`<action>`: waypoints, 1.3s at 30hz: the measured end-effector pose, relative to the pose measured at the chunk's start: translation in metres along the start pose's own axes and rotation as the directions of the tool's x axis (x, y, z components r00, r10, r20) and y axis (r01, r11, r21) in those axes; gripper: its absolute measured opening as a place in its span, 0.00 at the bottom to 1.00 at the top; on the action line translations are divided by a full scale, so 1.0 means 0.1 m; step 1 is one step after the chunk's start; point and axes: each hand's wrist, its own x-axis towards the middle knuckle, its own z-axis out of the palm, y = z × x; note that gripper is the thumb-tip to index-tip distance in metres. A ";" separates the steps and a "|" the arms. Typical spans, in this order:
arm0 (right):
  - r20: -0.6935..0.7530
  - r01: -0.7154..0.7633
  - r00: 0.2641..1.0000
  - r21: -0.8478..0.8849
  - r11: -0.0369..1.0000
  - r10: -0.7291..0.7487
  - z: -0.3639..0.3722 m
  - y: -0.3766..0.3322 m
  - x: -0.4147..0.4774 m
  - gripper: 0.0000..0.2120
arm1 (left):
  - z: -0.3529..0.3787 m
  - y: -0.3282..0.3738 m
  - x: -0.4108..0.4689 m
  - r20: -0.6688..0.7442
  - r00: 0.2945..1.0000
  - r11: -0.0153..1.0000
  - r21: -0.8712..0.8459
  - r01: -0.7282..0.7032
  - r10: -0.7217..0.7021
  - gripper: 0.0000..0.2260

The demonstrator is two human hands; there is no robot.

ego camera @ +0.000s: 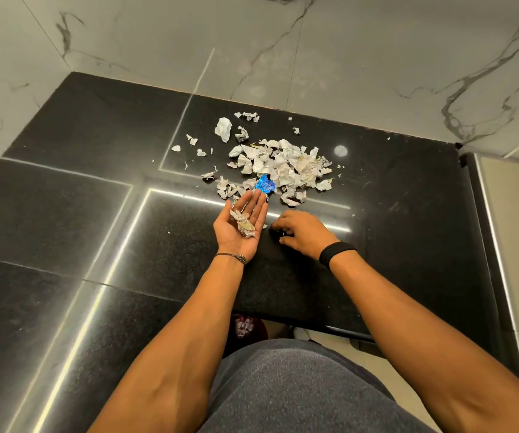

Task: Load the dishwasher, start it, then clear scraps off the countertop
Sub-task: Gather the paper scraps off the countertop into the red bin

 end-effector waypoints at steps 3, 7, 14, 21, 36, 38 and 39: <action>-0.035 0.053 0.998 -0.045 0.998 -0.055 0.03 0.01 -0.07 0.13 | 0.00 -0.01 -0.04 -0.004 1.000 1.000 0.006 -0.010 0.010 0.22; -0.044 0.073 0.996 -0.086 0.994 -0.077 0.05 0.02 -0.10 0.11 | -0.01 -0.02 -0.09 -0.013 1.000 1.000 0.019 -0.024 0.024 0.21; -0.235 -0.130 0.945 0.372 0.919 0.229 0.10 -0.04 0.00 0.05 | 0.00 0.04 -0.12 -0.045 0.997 0.997 0.049 -0.053 0.055 0.21; -0.289 0.142 0.954 0.675 0.724 0.082 -0.17 -0.47 0.15 0.07 | 0.03 0.02 -0.12 -0.017 0.998 0.994 0.085 -0.066 0.068 0.22; -0.341 0.107 0.934 0.546 0.831 0.103 -0.21 -0.44 0.32 0.06 | -0.01 0.04 -0.03 0.017 0.995 0.995 -0.011 -0.102 0.102 0.22; -0.341 0.048 0.931 0.457 0.888 0.126 -0.19 -0.34 0.36 0.06 | -0.06 0.11 -0.04 0.001 0.993 0.992 -0.055 -0.114 0.114 0.23; -0.301 0.016 0.947 0.390 0.921 0.111 -0.16 -0.28 0.37 0.07 | -0.08 0.15 -0.04 -0.006 0.992 0.989 -0.077 -0.123 0.122 0.24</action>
